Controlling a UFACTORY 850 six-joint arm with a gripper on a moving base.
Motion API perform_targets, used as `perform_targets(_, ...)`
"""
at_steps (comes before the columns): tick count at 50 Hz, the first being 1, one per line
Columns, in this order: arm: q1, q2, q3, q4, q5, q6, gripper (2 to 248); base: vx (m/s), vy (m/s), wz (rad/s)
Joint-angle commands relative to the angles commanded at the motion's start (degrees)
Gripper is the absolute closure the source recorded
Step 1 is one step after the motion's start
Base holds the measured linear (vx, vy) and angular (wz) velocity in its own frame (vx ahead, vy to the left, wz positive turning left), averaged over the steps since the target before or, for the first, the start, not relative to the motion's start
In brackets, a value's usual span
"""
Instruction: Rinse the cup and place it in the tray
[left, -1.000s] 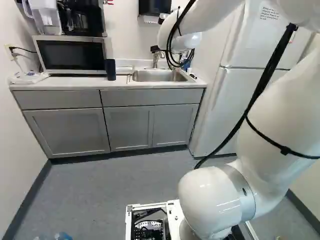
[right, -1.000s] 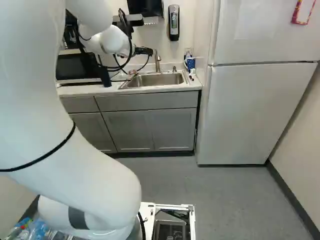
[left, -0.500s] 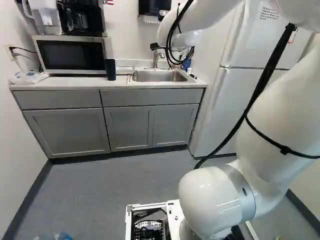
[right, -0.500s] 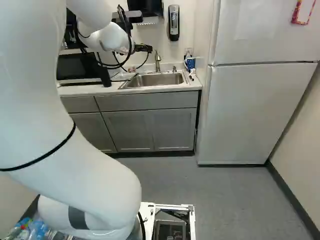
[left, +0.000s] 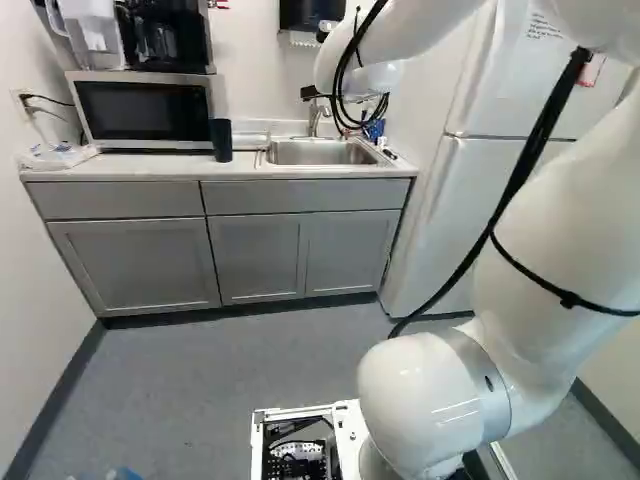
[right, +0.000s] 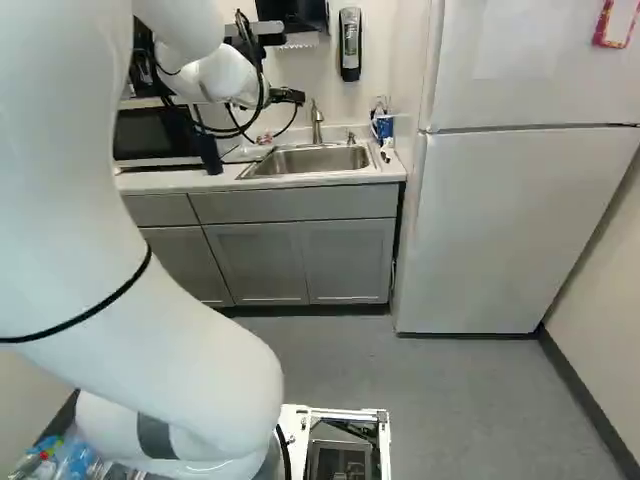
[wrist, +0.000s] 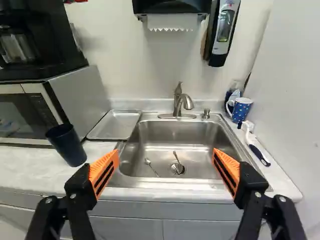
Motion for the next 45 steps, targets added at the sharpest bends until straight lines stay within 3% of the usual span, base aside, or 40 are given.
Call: perform_targets(45, 0.0, 0.0, 0.0, 0.0, 0.0, 0.0, 3, 0.103, -0.014, 0.201)
